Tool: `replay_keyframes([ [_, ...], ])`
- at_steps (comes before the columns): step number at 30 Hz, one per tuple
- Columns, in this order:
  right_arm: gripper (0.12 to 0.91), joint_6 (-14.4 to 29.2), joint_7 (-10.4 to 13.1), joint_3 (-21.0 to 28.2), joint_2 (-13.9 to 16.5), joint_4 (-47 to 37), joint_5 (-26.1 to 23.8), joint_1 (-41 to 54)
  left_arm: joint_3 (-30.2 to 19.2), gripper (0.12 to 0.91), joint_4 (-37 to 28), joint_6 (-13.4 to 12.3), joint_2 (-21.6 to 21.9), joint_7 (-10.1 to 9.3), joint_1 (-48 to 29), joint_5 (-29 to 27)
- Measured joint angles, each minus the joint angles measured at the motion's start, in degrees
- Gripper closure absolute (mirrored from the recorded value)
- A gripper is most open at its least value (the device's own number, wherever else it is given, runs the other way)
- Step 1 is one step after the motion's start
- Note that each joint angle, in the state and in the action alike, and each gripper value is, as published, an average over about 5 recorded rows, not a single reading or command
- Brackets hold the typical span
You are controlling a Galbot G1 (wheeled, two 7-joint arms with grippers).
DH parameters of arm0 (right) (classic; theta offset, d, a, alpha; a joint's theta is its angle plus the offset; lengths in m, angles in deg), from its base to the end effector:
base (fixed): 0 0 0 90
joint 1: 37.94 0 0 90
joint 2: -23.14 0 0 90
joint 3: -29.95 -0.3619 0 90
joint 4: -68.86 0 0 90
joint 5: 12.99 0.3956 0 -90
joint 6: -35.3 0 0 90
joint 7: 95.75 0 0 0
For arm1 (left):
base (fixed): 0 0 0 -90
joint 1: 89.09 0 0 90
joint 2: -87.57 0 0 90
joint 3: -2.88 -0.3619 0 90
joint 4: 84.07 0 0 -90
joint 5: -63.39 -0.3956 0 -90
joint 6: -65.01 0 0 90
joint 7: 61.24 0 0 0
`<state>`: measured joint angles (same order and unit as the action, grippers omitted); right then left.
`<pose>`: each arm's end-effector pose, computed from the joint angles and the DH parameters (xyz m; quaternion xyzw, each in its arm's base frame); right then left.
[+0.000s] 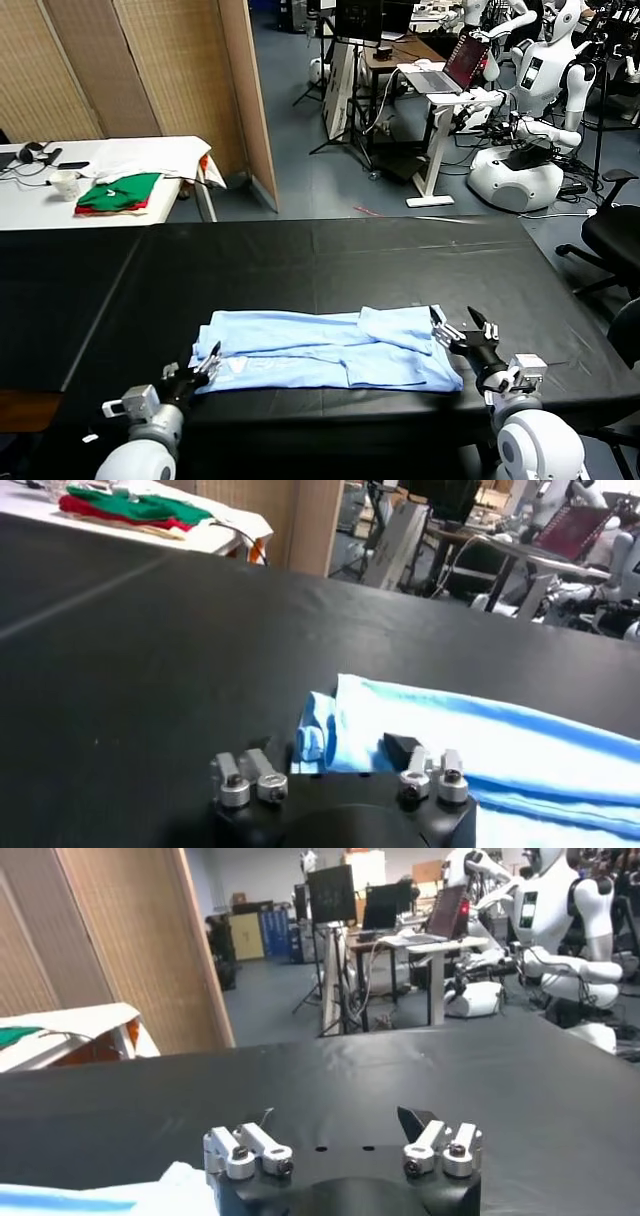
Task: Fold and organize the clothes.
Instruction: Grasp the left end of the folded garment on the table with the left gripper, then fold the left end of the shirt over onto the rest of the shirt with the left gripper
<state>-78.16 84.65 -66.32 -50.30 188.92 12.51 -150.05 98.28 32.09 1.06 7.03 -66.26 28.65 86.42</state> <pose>0.2603 -0.0825 -0.2636 0.0409 -0.9885 -0.0600 0.1327 0.2293 0.0638 -0.3234 0.0247 -0.9666 0.0943 0.2370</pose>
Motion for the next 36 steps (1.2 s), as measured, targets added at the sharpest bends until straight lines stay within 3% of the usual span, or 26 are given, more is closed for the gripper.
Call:
replay_keyframes([
  [5,0.118,0.36,-0.2,0.02,-0.03,-0.57,-0.14,0.22,-0.58,0.469,-0.14,-0.15,-0.71,0.35,0.01,-1.29],
  [10,0.118,0.41,-0.24,0.07,-0.1,-0.43,-0.18,0.65,-0.74,0.739,-0.79,-0.41,-0.69,1.29,-0.35,-2.01],
  [13,0.118,0.44,-0.24,0.1,-0.3,-0.14,-0.24,0.71,-0.72,0.85,-0.67,0.23,-0.32,1.87,-0.53,-1.41],
  [19,0.118,0.63,-0.14,0.08,-0.56,0.34,-0.44,0.21,-0.35,0.852,-0.29,0.1,1.3,2.97,-0.67,-4.28],
  [25,0.118,0.72,0.08,0.09,-0.63,0.39,-0.45,0.35,1.22,0.853,0.37,-5.21,4.43,4.73,0.7,-17.55],
  [30,0.118,0.74,0.1,0.11,-1.05,0.23,-0.46,0.3,3.58,0.853,0.05,-8.27,8.33,4.53,1.83,-25.76],
  [36,0.118,0.78,0.03,0.31,-2.01,0.12,-0.98,-0.25,5.39,0.853,-0.36,-8.88,11.9,3.63,1.23,-28.32],
])
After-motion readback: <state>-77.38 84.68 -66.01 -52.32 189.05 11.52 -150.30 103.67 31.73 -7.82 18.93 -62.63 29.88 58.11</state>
